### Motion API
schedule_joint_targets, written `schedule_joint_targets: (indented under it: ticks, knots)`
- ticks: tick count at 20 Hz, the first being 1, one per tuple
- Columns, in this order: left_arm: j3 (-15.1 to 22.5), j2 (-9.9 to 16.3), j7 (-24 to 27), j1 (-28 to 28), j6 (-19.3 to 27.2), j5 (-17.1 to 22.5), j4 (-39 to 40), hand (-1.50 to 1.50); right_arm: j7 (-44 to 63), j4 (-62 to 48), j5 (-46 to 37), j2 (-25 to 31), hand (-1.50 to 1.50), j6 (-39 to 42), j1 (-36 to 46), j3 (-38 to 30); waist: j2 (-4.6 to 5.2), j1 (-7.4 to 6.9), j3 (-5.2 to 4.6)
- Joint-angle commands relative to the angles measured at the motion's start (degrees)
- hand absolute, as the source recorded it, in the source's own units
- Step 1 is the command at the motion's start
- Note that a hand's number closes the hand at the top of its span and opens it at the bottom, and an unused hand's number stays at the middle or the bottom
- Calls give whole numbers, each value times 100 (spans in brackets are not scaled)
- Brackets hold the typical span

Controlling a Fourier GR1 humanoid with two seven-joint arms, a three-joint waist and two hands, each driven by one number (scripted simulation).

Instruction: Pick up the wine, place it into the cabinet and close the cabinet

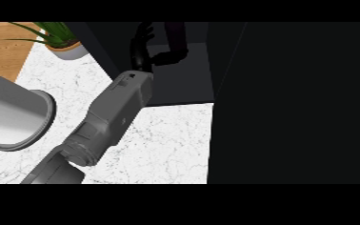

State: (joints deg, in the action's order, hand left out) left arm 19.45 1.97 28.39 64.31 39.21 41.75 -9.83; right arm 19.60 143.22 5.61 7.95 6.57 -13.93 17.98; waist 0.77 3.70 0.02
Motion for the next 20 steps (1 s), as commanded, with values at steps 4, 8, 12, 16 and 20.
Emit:
schedule_joint_targets:
  ticks: [4, 8, 12, 16, 20]
  knots:
    - [-75, 250, -78, 251, 54, -148, 488, -150, 244, 653, 623, 142, -150, 168, -122, -214, 45, 11, -4]
    - [-117, 355, -29, 267, -12, -179, 525, -150, 402, 854, 514, 100, -150, 113, -214, -30, 35, 2, -8]
    - [-191, 294, 405, -10, -198, -183, 449, -150, 302, 917, 675, 149, -150, 185, -436, -201, 34, 6, -7]
    - [-195, 423, 409, 223, -663, -259, 343, -150, 330, 816, 387, 12, -150, 123, -255, 103, 31, -15, -12]
    - [-206, 217, 497, 272, -733, -323, 122, -150, 43, 803, 410, -36, -150, 138, -492, -15, -41, -132, -2]
